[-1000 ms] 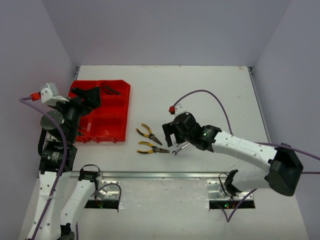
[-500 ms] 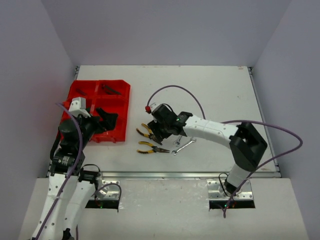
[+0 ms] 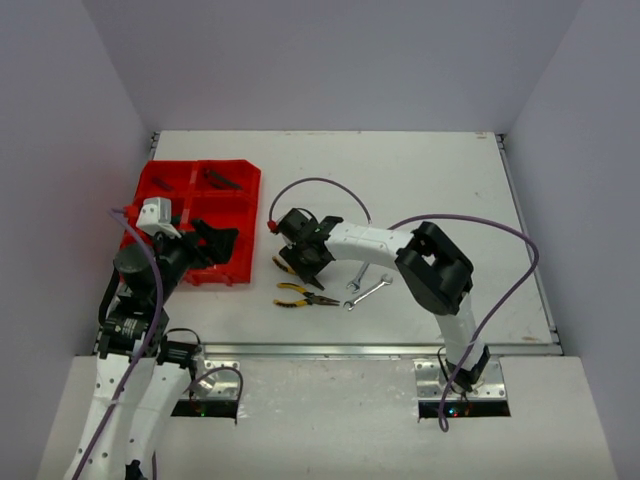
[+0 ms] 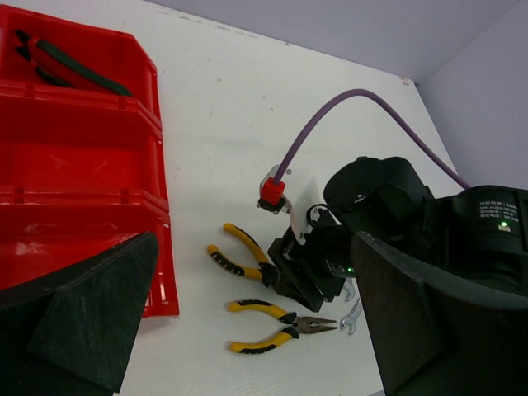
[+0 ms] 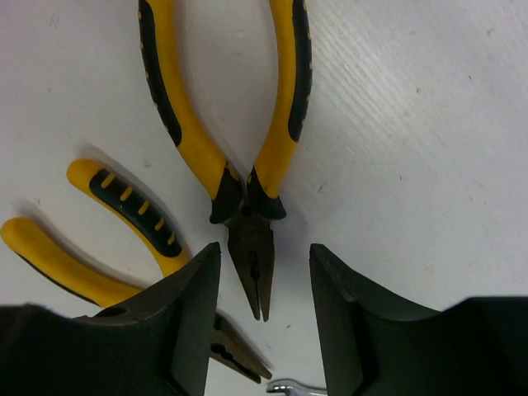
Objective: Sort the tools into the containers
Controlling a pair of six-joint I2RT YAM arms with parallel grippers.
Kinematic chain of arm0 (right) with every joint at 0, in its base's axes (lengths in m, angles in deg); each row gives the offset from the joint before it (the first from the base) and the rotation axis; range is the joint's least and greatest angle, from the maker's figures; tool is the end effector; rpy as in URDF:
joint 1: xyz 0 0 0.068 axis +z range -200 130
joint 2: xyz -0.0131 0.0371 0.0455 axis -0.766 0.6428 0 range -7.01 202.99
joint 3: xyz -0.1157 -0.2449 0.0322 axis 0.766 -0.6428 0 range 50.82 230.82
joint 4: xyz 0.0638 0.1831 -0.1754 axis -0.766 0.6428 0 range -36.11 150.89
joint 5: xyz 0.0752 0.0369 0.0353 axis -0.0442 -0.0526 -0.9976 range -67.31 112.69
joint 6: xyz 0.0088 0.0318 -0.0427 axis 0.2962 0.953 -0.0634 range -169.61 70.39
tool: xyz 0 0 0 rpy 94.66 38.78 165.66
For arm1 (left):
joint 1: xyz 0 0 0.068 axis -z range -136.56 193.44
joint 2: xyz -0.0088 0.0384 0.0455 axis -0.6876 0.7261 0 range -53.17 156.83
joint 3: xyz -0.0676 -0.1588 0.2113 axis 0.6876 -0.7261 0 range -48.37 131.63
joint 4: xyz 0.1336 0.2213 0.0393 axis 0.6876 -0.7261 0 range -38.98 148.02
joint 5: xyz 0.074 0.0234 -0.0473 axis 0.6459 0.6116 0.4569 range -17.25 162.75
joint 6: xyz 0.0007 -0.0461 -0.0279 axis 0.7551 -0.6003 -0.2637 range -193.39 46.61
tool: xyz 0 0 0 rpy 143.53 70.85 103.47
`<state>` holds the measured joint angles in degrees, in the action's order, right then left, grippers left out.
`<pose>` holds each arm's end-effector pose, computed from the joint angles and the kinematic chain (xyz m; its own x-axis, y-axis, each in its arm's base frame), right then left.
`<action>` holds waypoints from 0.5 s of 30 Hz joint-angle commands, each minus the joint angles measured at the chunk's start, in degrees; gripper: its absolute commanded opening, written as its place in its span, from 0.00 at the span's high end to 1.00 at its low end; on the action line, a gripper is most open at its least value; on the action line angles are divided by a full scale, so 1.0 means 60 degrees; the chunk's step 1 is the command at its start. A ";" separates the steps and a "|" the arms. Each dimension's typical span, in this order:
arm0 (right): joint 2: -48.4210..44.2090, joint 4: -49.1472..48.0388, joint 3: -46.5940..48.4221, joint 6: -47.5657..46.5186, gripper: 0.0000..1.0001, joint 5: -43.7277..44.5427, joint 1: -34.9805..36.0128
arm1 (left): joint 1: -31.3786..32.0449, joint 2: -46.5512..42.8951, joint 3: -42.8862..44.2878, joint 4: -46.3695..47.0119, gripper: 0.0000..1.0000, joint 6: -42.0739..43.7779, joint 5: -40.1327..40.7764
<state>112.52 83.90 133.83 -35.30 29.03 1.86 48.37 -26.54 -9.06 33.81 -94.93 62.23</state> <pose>0.2663 0.3328 0.1453 -0.7354 -0.5388 -0.4109 -0.5911 0.8066 0.0003 0.1156 -0.0164 0.3224 -0.2816 -0.3380 -0.8980 0.1715 0.9031 -0.3937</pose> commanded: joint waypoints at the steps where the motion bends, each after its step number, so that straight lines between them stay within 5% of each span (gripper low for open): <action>1: 0.0461 0.0207 0.0424 -0.0018 0.53 -0.0149 0.0000 | 0.0109 -0.0037 -0.0018 0.0504 0.00 0.0060 -0.0157; 5: 0.0775 0.0248 0.0384 0.0120 0.63 -0.0251 -0.0005 | 0.0145 -0.0029 -0.0009 0.0490 0.00 0.0074 -0.0155; 9: 0.0699 0.0220 0.0282 0.0300 0.92 -0.0216 0.0015 | 0.0189 -0.0073 -0.0004 0.0487 0.00 0.0074 -0.0101; 15: -0.0227 -0.0405 -0.0113 0.0384 1.00 0.0236 0.0015 | 0.0189 -0.0043 -0.0004 0.0460 0.00 0.0030 0.0027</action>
<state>114.30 83.60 134.53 -34.01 28.08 1.86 49.11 -26.56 -9.06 33.83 -94.86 62.23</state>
